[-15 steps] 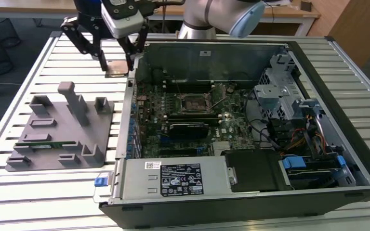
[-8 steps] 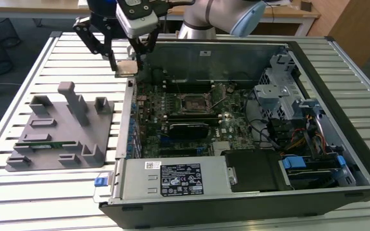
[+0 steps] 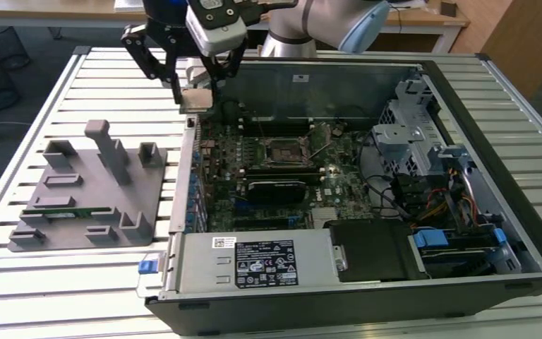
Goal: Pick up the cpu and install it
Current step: 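Pick up the cpu and move it towards the insertion slot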
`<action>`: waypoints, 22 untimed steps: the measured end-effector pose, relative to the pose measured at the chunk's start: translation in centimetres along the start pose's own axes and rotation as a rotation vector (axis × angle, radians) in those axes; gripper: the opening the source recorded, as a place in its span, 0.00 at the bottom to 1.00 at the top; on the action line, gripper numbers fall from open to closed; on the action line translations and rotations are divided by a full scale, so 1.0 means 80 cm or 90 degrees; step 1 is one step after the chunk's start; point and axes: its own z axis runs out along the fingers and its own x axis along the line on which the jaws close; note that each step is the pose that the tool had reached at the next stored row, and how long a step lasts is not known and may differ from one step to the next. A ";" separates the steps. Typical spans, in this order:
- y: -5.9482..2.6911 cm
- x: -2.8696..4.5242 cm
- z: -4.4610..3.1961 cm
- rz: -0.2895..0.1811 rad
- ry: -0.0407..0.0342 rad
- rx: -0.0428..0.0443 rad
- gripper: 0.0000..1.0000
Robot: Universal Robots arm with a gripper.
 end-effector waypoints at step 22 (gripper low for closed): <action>0.018 -0.0379 0.0019 0.019 -0.0006 0.0000 0.53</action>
